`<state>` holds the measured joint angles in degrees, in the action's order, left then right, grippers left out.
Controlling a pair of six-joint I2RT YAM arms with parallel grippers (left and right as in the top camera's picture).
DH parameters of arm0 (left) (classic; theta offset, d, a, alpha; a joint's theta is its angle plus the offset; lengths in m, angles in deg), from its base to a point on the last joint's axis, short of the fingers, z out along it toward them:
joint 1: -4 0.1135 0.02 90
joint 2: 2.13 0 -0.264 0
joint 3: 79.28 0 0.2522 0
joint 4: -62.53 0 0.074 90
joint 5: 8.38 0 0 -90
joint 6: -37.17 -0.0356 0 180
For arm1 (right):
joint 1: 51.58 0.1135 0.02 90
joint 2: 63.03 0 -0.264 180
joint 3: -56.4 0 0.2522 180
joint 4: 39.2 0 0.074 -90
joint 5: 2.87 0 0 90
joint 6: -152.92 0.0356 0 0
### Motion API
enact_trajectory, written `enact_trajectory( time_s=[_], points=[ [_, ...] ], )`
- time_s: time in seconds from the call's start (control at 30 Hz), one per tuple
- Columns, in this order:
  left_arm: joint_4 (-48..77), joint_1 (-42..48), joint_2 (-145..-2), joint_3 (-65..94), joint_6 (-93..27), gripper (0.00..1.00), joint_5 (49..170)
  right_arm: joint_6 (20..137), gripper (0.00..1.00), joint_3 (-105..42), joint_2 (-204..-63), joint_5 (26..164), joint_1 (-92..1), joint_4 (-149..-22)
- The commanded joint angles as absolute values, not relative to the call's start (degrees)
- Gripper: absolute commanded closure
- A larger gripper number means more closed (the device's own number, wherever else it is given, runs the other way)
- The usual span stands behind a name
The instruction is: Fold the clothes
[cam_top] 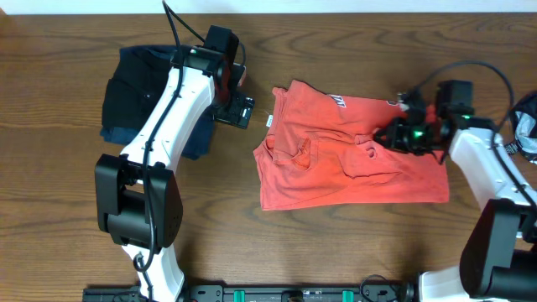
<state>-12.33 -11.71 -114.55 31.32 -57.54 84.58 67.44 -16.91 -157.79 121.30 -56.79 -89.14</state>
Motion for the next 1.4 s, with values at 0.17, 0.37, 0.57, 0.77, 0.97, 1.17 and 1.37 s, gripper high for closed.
enact_trajectory(
  time_s=[0.17, 0.37, 0.57, 0.77, 0.97, 1.17, 1.37],
  points=[
    [-12.53, -11.71, -114.77, 31.67, -57.87, 0.01, 84.14, 70.63, 0.46, -18.37, -156.90, 112.69, -54.47, -87.81],
    [-12.92, -11.73, -114.77, 31.67, -55.92, 0.02, 84.40, 70.58, 0.54, -19.29, -154.01, 113.92, -60.50, -88.07],
    [-12.88, -11.71, -114.97, 31.19, -54.17, 0.02, 93.12, 72.75, 0.99, -19.27, -153.60, 113.08, -65.05, -89.73],
    [-10.63, -11.47, -116.04, 27.34, -46.30, 0.02, 93.87, 76.05, 0.99, -18.15, -156.09, 104.98, -64.53, -92.12],
    [-3.13, -11.62, -116.39, 19.41, -45.91, 0.02, 104.84, 78.69, 0.99, -16.78, -160.81, 104.98, -63.76, -89.97],
    [4.70, -11.79, -116.39, 12.24, -40.64, 0.02, 111.40, 79.22, 0.99, -16.80, -162.14, 106.09, -63.76, -88.64],
    [15.58, -13.87, -117.33, 6.75, -35.51, 0.02, 118.65, 79.20, 0.99, -16.80, -162.14, 106.24, -63.76, -88.42]
  ],
)
